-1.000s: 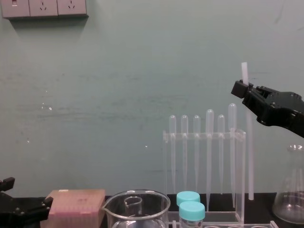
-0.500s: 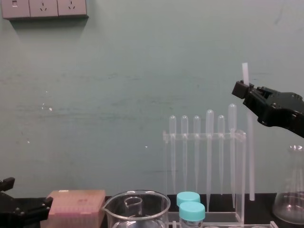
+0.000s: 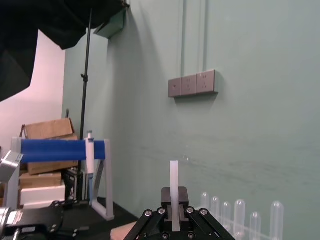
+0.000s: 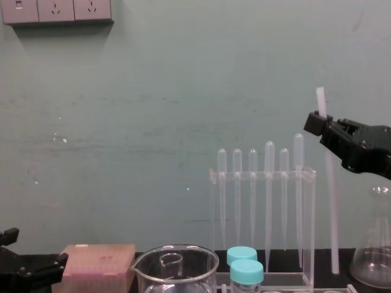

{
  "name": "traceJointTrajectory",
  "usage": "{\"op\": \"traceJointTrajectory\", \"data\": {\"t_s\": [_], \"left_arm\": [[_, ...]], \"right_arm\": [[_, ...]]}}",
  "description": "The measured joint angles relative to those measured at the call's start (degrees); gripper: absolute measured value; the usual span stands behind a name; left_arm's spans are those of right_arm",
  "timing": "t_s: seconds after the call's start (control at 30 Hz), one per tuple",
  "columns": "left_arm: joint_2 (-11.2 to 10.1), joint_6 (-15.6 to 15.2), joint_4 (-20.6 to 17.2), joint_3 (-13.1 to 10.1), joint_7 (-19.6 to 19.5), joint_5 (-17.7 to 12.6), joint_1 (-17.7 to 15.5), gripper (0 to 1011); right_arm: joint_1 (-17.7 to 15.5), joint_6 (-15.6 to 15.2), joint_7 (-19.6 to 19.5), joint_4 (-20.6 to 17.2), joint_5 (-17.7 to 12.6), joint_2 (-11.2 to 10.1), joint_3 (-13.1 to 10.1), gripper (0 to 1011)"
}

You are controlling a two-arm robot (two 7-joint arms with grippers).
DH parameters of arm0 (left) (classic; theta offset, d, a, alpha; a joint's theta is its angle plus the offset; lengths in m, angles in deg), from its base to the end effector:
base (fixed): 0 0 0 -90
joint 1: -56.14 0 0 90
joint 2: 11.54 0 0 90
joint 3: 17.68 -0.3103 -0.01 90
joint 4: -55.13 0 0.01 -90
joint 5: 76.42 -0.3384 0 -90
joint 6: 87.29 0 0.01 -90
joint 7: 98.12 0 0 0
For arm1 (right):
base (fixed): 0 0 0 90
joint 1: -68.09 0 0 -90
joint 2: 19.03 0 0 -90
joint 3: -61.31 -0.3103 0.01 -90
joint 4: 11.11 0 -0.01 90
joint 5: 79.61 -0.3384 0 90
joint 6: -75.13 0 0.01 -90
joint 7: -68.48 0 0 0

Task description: Pick up the stirring rod with one hand, then place it down.

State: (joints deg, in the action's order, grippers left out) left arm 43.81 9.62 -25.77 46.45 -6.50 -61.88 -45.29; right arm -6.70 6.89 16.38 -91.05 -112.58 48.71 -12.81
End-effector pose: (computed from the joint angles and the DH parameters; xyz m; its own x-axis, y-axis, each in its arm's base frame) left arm 0.3893 0.0864 -0.3243 0.2924 0.8802 0.3739 -0.9552 0.2874 0.0703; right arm 0.4275 -0.0560 -0.2831 0.7104 -0.6946 0.1134 0.6186 0.6931 0.3700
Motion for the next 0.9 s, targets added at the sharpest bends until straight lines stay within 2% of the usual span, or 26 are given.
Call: {"op": "traceJointTrajectory", "data": {"t_s": [0.37,0.9], "left_arm": [[0.00,0.00,0.00,0.00,0.00,0.00,0.00,1000],[0.00,0.00,0.00,0.00,0.00,0.00,0.00,1000]], "right_arm": [[-1.70,-1.78,0.10,-0.92,0.34,-1.48,0.43,69],[0.00,-2.22,1.20,3.46,1.98,-1.18,2.58,69]]}}
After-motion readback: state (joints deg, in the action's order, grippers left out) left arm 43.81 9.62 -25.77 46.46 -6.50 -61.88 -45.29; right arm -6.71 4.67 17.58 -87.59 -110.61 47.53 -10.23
